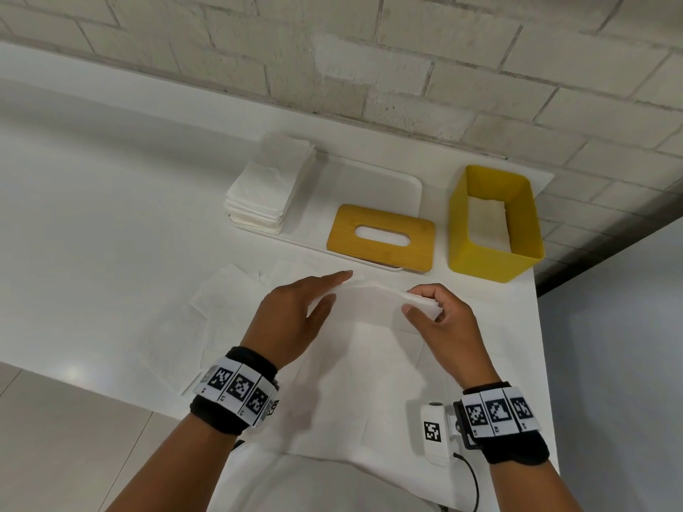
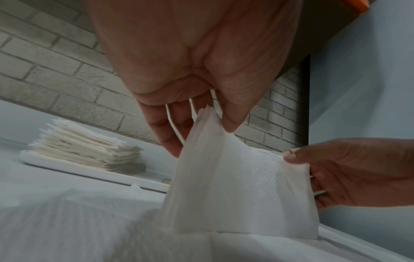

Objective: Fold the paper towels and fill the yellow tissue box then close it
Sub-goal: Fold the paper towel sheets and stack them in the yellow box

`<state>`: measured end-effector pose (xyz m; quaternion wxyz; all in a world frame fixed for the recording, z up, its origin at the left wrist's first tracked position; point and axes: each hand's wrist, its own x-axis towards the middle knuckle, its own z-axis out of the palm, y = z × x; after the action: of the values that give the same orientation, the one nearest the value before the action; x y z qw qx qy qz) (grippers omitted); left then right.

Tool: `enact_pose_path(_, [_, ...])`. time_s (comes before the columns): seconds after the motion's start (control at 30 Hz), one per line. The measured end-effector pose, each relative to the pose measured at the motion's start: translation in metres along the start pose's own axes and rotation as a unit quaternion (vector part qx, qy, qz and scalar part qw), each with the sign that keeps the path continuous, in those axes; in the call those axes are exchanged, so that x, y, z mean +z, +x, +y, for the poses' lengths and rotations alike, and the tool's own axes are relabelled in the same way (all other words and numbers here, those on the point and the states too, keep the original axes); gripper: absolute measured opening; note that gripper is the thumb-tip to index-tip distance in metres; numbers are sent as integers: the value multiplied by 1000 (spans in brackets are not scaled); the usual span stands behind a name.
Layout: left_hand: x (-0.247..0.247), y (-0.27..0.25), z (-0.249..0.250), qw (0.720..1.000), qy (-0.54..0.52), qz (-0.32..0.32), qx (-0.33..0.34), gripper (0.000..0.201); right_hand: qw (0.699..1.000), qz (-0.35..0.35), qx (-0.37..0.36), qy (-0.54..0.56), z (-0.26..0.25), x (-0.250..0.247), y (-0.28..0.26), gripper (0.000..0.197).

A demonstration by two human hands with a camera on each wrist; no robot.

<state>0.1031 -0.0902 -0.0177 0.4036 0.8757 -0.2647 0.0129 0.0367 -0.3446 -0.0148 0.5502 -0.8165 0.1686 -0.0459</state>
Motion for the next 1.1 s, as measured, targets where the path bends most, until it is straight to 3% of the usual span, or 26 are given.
enact_pose_path(0.1, [3, 0, -4, 1000, 7, 21, 18, 38, 1000, 16, -19, -6, -6, 2, -3, 3])
enact_pose_path(0.2, [4, -3, -7, 999, 14, 26, 21, 34, 999, 32, -17, -21, -6, 6, -3, 8])
enact_pose_path(0.53, [0, 0, -2, 999, 30, 25, -2, 41, 1000, 24, -18, -10, -7, 8, -4, 5])
enact_pose_path(0.7, [-11, 23, 19, 994, 82, -67, -16, 64, 1000, -18, -12, -9, -7, 2, -11, 31])
enact_pose_path(0.77, [-10, 38, 31, 982, 151, -116, -1, 64, 1000, -1, -5, -28, -3, 3, -11, 30])
enact_pose_path(0.87, [3, 59, 42, 958, 219, -184, 3, 59, 999, 30, 5, -38, 6, 4, -5, 23])
enact_pose_path(0.97, [17, 72, 46, 937, 267, -224, -4, 39, 999, 31, 7, -40, 8, 4, -2, 22])
enact_pose_path(1.03, [19, 75, 45, 937, 257, -235, -16, 29, 999, 37, 7, -38, 9, 2, -1, 22])
enact_pose_path(1.1, [16, 73, 40, 956, 201, -210, -24, 25, 999, 50, 13, 0, 10, -1, 1, 26])
